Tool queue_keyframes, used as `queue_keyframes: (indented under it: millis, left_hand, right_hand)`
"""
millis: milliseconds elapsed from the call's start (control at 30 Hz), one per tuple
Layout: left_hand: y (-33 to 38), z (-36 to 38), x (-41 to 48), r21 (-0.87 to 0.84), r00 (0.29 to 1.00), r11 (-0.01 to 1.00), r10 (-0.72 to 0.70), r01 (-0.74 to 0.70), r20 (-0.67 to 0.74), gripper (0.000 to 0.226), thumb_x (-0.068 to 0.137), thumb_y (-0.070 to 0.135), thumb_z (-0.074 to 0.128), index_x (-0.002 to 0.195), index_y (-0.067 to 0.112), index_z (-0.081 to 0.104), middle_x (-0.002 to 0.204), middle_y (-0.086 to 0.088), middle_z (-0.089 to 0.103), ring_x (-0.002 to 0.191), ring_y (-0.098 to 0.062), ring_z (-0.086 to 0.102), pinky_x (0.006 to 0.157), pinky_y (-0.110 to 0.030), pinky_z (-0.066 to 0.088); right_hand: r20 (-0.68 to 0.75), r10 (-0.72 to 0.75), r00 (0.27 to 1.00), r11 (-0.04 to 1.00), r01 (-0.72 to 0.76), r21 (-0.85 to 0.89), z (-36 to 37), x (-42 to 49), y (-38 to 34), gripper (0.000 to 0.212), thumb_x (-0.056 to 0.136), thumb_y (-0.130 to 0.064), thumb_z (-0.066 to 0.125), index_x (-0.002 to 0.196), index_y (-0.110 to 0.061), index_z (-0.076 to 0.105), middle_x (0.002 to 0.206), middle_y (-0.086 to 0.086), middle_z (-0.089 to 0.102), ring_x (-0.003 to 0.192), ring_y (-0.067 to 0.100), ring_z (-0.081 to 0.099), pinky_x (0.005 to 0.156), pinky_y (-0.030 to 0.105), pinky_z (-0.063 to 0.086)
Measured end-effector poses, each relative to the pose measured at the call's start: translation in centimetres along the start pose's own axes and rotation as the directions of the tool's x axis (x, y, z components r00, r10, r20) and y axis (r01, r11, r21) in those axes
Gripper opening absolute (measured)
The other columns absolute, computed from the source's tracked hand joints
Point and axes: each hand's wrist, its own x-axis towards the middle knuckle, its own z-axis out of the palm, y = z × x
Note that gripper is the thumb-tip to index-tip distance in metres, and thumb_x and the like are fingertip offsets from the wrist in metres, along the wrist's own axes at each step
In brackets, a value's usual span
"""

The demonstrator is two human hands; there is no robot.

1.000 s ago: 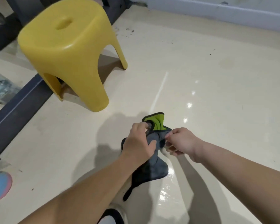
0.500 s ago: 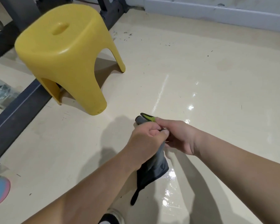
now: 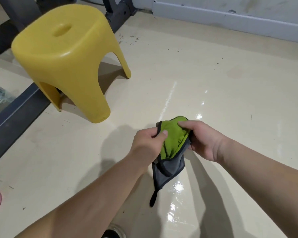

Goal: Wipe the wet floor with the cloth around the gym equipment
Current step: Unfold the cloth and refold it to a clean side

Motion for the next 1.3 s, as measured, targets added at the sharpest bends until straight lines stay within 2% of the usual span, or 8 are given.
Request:
queue_keyframes:
  millis: [433, 567, 667, 767, 900, 1000, 1133, 1300]
  left_hand:
    - [13.6, -7.9, 3.4, 0.175, 0.807, 0.893, 0.449, -0.413, -0.385, 0.032, 0.101, 0.041, 0.05, 0.097, 0.013, 0.064, 0.084, 0.0, 0.063, 0.076, -0.013, 0.057, 0.075, -0.036, 0.048]
    - [16.5, -7.1, 1.3, 0.251, 0.861, 0.837, 0.508, -0.487, -0.026, 0.019, 0.107, 0.031, 0.053, 0.103, 0.023, 0.07, 0.092, 0.002, 0.071, 0.083, -0.01, 0.064, 0.082, -0.041, 0.057]
    - [19.5, -5.7, -1.3, 0.262, 0.837, 0.804, 0.458, -0.534, 0.3, 0.019, 0.108, 0.025, 0.055, 0.107, 0.014, 0.071, 0.096, -0.011, 0.076, 0.084, -0.016, 0.069, 0.083, -0.044, 0.06]
    - [23.3, -5.0, -3.9, 0.224, 0.743, 0.819, 0.319, -0.529, 0.588, 0.018, 0.107, 0.02, 0.056, 0.104, 0.011, 0.071, 0.091, -0.01, 0.077, 0.078, -0.018, 0.072, 0.071, -0.034, 0.063]
    - [26.5, -5.6, -3.1, 0.274, 0.778, 0.832, 0.264, -0.483, 0.57, 0.019, 0.104, 0.019, 0.061, 0.11, 0.007, 0.075, 0.102, -0.015, 0.079, 0.083, -0.025, 0.075, 0.076, -0.037, 0.065]
    - [25.6, -6.4, 2.2, 0.428, 0.907, 0.8, 0.375, -0.421, 0.192, 0.022, 0.097, 0.027, 0.074, 0.116, 0.016, 0.076, 0.105, -0.007, 0.079, 0.095, -0.024, 0.076, 0.091, -0.04, 0.062]
    - [17.8, -6.0, 6.7, 0.506, 0.883, 0.831, 0.398, -0.231, -0.25, 0.031, 0.096, 0.026, 0.066, 0.126, 0.019, 0.062, 0.113, 0.005, 0.061, 0.104, -0.026, 0.064, 0.083, -0.029, 0.046]
    - [0.5, 0.1, 3.8, 0.37, 0.973, 0.913, -0.216, 0.173, 0.077, 0.038, 0.094, 0.036, 0.062, 0.07, 0.008, 0.056, 0.062, -0.015, 0.061, 0.055, -0.03, 0.057, 0.058, -0.04, 0.049]
  right_hand:
    - [-0.592, -0.382, 0.71, 0.922, 0.337, -0.19, -4.8, -2.5, -7.2, 0.014, 0.087, -0.024, 0.056, 0.097, -0.014, 0.055, 0.087, 0.006, 0.053, 0.074, 0.024, 0.048, 0.066, 0.034, 0.04]
    - [-0.481, -0.437, 0.76, 0.827, 0.128, -0.548, -6.0, -3.6, -7.1, 0.029, 0.085, -0.011, 0.059, 0.114, -0.014, 0.054, 0.099, 0.009, 0.057, 0.07, 0.021, 0.049, 0.069, 0.038, 0.048]
    - [-0.29, -0.502, 0.815, 0.758, 0.253, -0.601, -4.5, -4.8, -7.6, 0.08, 0.082, -0.012, 0.076, 0.15, -0.032, 0.04, 0.146, 0.001, 0.049, 0.1, 0.018, 0.06, 0.096, 0.04, 0.052]
    - [-0.006, -0.436, 0.9, 0.788, 0.379, -0.485, -2.9, -5.7, -8.5, 0.089, 0.067, -0.007, 0.088, 0.144, -0.034, 0.051, 0.138, -0.004, 0.063, 0.121, 0.02, 0.064, 0.101, 0.042, 0.054]
    - [0.261, -0.148, 0.954, 0.897, 0.241, -0.371, -1.8, -5.8, -7.2, 0.048, 0.078, -0.017, 0.083, 0.124, -0.013, 0.069, 0.118, 0.01, 0.076, 0.111, 0.032, 0.072, 0.1, 0.05, 0.054]
    - [0.126, -0.091, 0.988, 0.923, 0.131, -0.361, -2.2, -4.9, -5.5, 0.039, 0.096, -0.041, 0.066, 0.121, -0.012, 0.07, 0.111, 0.008, 0.078, 0.105, 0.028, 0.074, 0.098, 0.045, 0.056]
    - [-0.139, -0.01, 0.99, 0.967, -0.026, -0.252, -4.8, -3.3, -3.4, 0.038, 0.094, -0.041, 0.069, 0.115, -0.009, 0.073, 0.103, 0.01, 0.079, 0.098, 0.028, 0.076, 0.086, 0.037, 0.058]
    - [-0.293, -0.054, 0.955, 0.885, -0.09, -0.456, -7.8, -3.2, -0.4, 0.016, 0.094, -0.02, 0.066, 0.104, -0.009, 0.07, 0.103, 0.013, 0.078, 0.086, 0.026, 0.073, 0.077, 0.035, 0.059]
